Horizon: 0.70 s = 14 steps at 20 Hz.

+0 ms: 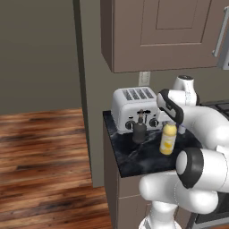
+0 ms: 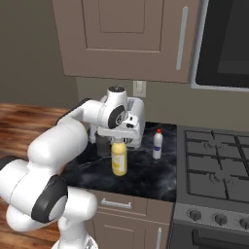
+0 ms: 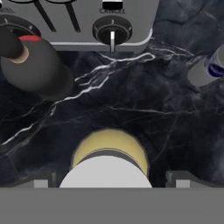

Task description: Place the drinks on the dining counter in a tight cluster.

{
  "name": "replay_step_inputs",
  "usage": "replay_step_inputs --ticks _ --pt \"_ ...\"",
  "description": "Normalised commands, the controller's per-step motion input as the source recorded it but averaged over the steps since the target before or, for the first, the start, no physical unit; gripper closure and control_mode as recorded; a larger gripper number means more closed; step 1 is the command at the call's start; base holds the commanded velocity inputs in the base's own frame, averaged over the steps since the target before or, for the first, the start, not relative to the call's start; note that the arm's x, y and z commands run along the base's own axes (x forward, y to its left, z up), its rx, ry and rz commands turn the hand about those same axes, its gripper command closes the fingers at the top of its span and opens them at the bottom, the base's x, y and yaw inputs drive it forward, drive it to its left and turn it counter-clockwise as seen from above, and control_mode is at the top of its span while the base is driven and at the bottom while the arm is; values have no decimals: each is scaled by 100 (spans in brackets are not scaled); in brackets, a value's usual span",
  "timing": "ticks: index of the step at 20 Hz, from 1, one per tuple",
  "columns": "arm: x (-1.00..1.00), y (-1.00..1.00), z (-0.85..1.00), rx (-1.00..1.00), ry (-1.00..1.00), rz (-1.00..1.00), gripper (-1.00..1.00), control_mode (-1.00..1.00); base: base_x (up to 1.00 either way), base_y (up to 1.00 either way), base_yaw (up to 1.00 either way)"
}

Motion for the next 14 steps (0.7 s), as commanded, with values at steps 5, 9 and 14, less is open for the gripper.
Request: replay_step_inputs --ticks 5,9,14 --pt "-2 1 -8 0 4 0 100 -100 0 0 0" --pt "-20 0 5 0 0 0 100 -100 0 0 0" --pt "-34 0 28 0 -4 -1 100 -100 0 0 0"
